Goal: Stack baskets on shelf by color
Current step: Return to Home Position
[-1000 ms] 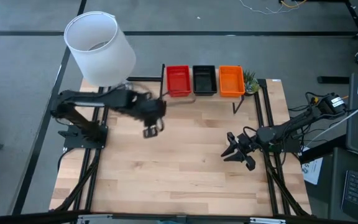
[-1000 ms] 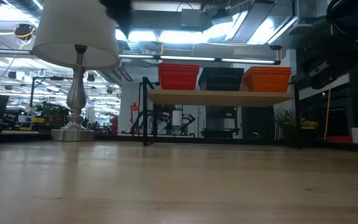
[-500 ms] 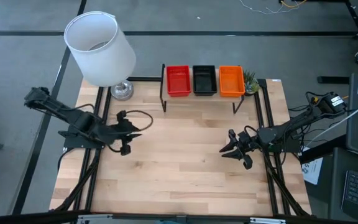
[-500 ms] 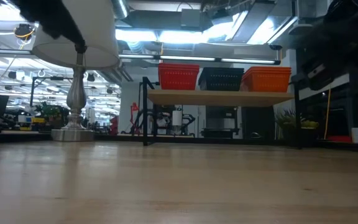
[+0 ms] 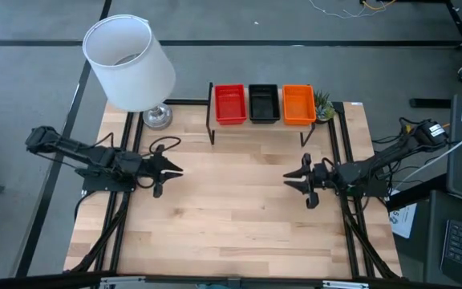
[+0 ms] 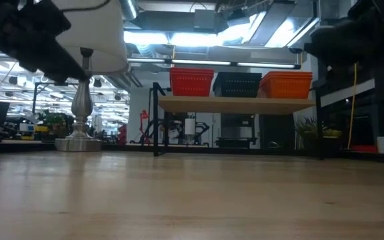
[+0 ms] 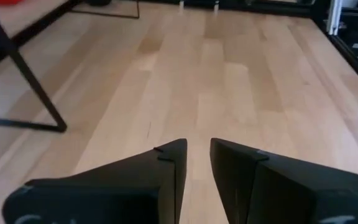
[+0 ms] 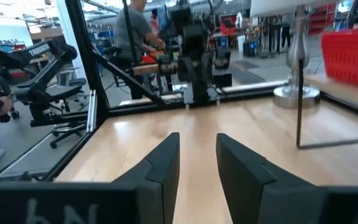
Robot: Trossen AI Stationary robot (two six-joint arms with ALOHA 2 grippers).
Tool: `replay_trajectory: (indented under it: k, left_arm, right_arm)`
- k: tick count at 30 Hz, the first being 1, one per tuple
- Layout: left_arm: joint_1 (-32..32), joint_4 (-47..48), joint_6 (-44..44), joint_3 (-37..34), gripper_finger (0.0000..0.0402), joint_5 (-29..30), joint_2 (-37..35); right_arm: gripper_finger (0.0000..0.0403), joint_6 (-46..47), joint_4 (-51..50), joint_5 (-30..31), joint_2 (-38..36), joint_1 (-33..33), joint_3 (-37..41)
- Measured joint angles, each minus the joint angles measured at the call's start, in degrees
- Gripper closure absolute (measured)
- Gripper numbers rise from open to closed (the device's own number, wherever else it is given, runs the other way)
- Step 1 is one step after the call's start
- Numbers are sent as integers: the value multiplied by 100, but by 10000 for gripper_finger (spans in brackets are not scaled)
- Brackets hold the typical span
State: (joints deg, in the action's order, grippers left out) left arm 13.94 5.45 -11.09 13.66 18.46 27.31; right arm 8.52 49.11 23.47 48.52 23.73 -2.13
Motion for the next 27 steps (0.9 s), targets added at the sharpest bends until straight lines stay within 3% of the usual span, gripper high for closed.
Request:
replay_trajectory:
  k: [11,18,24,27]
  left_arm:
    - [-70,-785,402,-657,338,-240,-848]
    - [-70,-1775,526,-1291,338,-442,-1213]
    - [-70,-1825,719,-1322,338,-472,-1301]
    - [-70,-1804,715,-1322,338,-129,-1302]
  right_arm:
    - [297,-12,-1721,-109,-1327,-2,0]
    - [297,-137,-2194,-116,-1666,-2,0]
    - [297,-642,-2248,-561,-1843,-4,0]
    - [297,-753,-2462,-780,-2007,-4,-2]
